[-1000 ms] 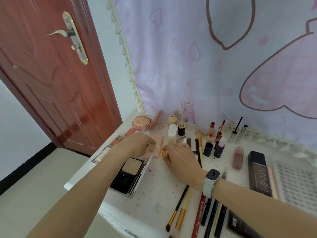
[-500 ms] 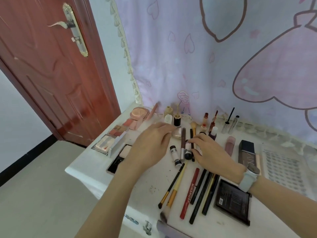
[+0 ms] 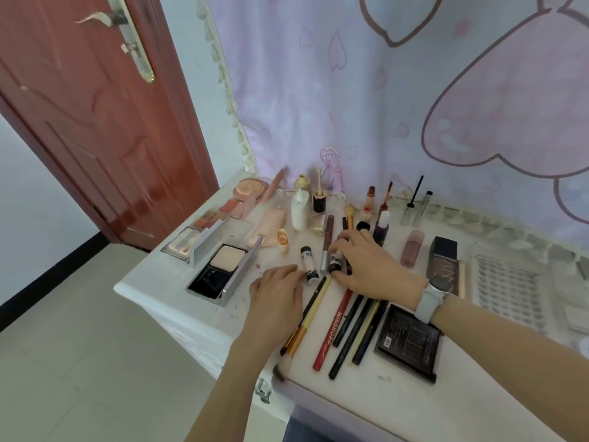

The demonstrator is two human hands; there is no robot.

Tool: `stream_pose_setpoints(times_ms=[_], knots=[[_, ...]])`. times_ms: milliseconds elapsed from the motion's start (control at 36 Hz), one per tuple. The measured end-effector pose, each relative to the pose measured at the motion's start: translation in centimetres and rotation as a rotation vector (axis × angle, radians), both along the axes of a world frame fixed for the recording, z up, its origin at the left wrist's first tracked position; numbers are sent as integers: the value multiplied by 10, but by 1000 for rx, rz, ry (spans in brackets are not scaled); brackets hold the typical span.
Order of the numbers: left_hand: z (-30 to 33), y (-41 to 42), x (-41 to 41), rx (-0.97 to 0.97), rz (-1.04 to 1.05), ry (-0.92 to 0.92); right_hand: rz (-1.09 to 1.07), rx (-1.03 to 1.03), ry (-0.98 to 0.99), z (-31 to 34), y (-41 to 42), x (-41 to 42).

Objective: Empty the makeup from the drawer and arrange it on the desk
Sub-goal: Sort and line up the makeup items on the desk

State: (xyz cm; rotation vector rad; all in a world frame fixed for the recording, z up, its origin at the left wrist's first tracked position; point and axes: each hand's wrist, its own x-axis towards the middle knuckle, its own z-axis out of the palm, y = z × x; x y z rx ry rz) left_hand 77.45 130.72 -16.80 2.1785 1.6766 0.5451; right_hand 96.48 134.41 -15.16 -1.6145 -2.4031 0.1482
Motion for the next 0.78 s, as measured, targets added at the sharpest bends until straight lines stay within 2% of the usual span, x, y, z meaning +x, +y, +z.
stream_pose_setpoints(times_ms=[83,139,194,278,306,361,417,472,583,722,778], knots=[[-4,0,-1,-16,22,-57,8,-56,147,7,-6,2],[-6,-1,-2,-14,21,-85,-9,-142,376,16,-14,2],[-7,-3,-3,7,26,-111,-58,-301,762,27,-23,2],[-7,-5,-1,52,73,-169,-192,-781,1635,41,-33,6],[-6,-6,0,68,87,-193,-240,-889,1810,44,-36,10],[-4,-8,1,95,107,-269,-308,-976,1941,47,-41,15],[-2,-11,2,118,128,-370,-325,-952,1902,45,-46,17],[2,-15,3,154,138,-457,-299,-873,1778,40,-51,19],[17,-26,13,190,-27,-550,-241,-741,1554,34,-62,19],[27,-33,30,177,-230,-441,-267,-531,1191,34,-71,9],[27,-31,33,211,-243,-366,-281,-487,1146,34,-73,7]])
